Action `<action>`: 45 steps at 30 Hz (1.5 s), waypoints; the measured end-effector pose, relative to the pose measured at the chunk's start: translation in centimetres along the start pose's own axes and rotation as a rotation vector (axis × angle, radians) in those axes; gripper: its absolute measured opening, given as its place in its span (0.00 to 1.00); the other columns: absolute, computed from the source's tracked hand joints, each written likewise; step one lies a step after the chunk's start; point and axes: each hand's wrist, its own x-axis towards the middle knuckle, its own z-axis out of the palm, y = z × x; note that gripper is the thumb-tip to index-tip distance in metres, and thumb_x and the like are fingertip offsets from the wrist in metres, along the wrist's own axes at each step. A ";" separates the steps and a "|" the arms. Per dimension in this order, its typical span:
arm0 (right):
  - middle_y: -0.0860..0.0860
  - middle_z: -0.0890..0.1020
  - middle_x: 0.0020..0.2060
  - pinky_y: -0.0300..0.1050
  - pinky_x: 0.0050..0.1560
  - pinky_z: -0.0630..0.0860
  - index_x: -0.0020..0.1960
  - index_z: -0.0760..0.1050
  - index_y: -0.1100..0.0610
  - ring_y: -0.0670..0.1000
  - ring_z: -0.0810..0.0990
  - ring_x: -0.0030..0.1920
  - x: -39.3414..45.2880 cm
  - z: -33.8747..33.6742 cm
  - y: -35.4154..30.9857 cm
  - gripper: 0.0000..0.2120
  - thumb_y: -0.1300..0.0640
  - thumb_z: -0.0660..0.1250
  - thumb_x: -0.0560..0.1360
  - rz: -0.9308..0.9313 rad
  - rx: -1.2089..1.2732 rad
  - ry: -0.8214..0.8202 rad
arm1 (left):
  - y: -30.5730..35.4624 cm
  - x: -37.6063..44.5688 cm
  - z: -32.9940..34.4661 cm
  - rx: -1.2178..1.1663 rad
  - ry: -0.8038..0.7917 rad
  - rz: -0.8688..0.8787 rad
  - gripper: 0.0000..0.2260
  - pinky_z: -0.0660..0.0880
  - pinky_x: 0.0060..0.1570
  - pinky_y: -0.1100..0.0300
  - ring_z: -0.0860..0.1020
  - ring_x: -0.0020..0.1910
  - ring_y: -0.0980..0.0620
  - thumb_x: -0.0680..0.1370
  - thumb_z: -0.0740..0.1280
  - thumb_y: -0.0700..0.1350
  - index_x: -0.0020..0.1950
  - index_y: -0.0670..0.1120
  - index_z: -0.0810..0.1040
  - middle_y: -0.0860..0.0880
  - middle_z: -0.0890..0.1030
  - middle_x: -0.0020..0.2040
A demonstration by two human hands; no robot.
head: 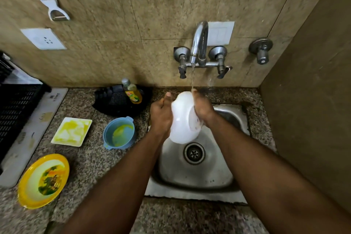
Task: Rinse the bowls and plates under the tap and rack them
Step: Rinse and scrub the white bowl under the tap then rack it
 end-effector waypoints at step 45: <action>0.60 0.86 0.45 0.43 0.44 0.69 0.46 0.84 0.62 0.58 0.82 0.44 -1.1 -0.9 1.6 0.27 0.42 0.58 0.83 -0.114 -0.442 0.426 | 0.7 3.0 3.8 1.118 -0.146 0.143 0.27 0.78 0.57 0.48 0.81 0.56 0.39 0.84 0.53 0.63 0.57 0.45 0.84 0.41 0.85 0.56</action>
